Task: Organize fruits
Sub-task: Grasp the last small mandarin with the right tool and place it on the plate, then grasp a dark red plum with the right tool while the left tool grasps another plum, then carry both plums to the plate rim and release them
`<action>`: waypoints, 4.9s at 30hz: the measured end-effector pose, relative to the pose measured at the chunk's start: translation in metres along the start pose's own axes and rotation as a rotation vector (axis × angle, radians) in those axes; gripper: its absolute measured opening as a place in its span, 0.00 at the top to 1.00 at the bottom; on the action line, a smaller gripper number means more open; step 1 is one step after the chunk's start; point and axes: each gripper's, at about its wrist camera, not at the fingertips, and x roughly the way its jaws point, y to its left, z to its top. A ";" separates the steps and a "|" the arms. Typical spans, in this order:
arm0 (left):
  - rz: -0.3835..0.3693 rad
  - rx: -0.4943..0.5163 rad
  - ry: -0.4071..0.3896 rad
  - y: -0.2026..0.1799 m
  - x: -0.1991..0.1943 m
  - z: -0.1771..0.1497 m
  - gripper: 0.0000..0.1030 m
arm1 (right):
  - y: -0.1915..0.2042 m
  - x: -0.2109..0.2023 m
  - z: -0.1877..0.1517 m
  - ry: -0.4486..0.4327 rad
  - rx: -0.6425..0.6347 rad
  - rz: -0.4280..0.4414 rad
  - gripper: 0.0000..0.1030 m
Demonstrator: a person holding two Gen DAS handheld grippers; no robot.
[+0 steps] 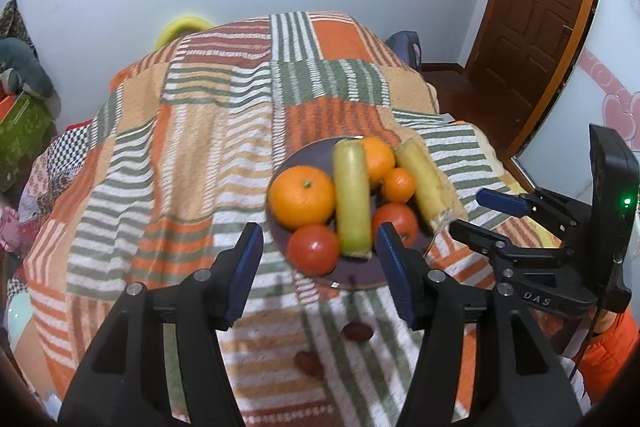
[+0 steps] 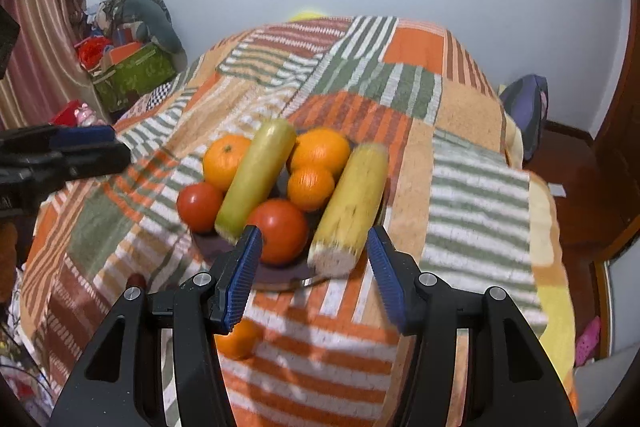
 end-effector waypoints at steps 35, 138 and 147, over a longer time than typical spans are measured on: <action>-0.006 -0.066 0.094 0.037 0.017 -0.053 0.39 | 0.050 0.029 -0.028 0.106 -0.058 0.139 0.71; -0.133 0.025 0.158 -0.021 0.076 -0.031 0.77 | 0.013 0.033 -0.020 0.047 0.016 0.085 0.80; -0.136 0.026 0.154 -0.019 0.081 -0.032 0.77 | 0.012 0.043 -0.023 0.060 0.017 0.084 0.80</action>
